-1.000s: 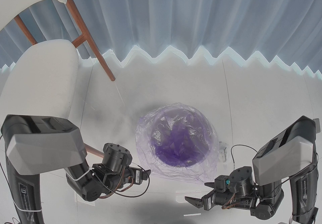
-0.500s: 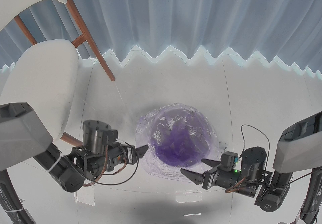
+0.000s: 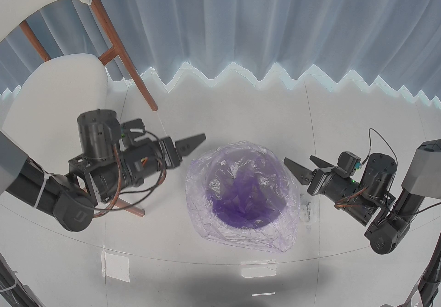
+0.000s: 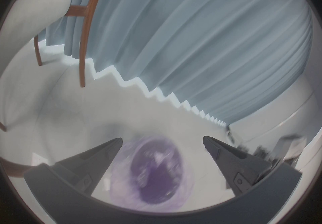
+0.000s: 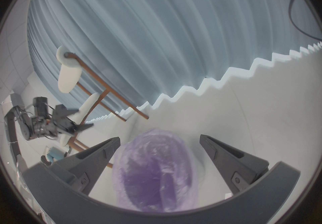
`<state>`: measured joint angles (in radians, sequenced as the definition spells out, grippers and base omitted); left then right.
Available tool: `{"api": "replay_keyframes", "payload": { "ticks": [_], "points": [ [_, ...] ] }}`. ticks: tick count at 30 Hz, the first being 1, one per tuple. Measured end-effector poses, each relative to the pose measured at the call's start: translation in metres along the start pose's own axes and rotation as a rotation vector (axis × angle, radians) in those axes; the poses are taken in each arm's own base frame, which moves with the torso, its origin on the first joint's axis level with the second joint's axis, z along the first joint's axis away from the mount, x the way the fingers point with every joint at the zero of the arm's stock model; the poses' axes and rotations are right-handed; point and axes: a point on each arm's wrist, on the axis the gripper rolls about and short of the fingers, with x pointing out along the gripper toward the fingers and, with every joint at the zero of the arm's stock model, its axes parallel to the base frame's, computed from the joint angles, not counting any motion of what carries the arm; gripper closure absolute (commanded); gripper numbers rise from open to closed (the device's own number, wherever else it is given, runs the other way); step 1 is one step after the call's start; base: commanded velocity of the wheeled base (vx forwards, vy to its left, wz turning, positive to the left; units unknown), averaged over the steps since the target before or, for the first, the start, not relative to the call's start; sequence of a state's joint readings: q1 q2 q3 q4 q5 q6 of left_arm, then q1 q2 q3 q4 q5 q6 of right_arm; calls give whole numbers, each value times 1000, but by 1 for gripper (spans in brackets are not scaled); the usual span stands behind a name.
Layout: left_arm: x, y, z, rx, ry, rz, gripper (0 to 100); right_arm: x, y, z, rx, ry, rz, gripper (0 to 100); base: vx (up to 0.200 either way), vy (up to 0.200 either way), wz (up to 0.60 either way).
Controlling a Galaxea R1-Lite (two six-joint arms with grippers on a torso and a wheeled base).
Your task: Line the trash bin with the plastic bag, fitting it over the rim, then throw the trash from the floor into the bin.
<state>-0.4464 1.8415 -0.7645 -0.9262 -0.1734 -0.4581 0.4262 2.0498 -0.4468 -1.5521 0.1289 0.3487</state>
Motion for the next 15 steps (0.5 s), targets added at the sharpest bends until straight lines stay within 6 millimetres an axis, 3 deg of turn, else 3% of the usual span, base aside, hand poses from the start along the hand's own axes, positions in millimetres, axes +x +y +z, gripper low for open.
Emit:
{"api": "replay_keyframes", "payload": {
  "ticks": [8,15],
  "points": [
    [2,-29,50,-198,-262,-252,0,13,-28,-3,-13,-8,-71,0,0,0,0],
    [12,-38,51,-240,-290,-341,0,25,-47,-29,-15,58,-112,0,0,0,0]
  ]
}}
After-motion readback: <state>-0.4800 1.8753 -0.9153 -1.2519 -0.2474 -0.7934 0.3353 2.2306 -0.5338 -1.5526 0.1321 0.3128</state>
